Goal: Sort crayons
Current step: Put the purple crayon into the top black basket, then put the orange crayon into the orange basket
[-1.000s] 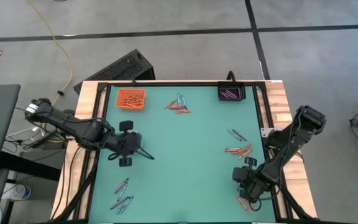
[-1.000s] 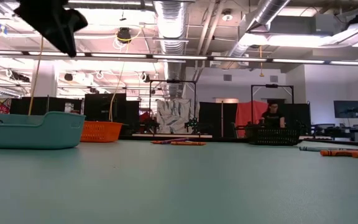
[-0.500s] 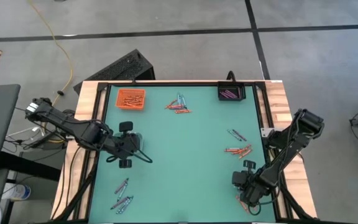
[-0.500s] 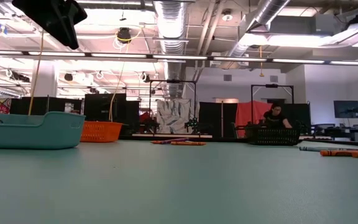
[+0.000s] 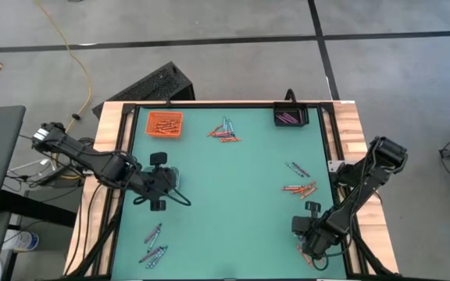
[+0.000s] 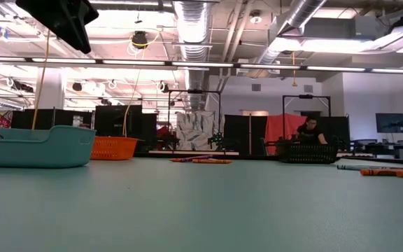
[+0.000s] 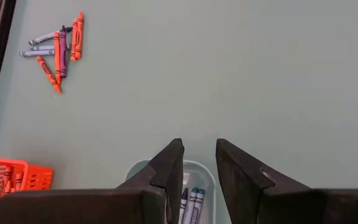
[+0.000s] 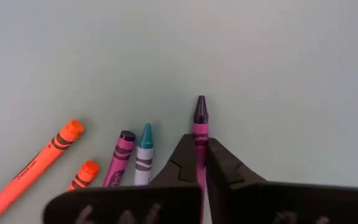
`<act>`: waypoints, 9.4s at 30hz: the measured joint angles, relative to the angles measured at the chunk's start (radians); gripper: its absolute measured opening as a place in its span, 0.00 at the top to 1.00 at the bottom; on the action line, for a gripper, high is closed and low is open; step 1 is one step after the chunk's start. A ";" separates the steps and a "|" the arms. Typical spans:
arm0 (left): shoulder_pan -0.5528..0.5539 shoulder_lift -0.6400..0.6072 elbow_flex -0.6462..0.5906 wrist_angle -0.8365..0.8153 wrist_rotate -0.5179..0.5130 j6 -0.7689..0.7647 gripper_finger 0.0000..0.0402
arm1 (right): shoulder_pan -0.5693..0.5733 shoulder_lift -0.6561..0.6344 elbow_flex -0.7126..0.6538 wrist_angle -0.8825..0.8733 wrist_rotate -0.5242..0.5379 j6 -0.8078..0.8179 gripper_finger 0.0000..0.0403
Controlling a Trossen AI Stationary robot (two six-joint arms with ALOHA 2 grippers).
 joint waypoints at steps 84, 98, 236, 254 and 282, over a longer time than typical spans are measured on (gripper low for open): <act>0.112 0.494 -0.157 1.144 0.207 0.519 0.79 | -1.859 0.001 0.360 -0.026 -0.090 -1.958 0.87; 0.100 0.494 -0.157 1.117 0.202 0.512 0.79 | -1.845 0.001 0.360 0.004 -0.057 -1.819 0.63; 0.322 0.488 -0.156 0.940 -0.012 0.317 0.64 | -0.945 0.257 0.713 -0.004 -0.123 -1.683 1.00; 0.328 0.486 -0.085 0.835 -0.015 0.435 0.99 | -0.941 0.256 0.723 -0.099 -0.051 -1.583 0.85; 0.724 0.288 -0.087 0.191 -0.094 0.634 0.99 | -0.953 0.253 0.726 -0.201 0.125 -1.271 0.50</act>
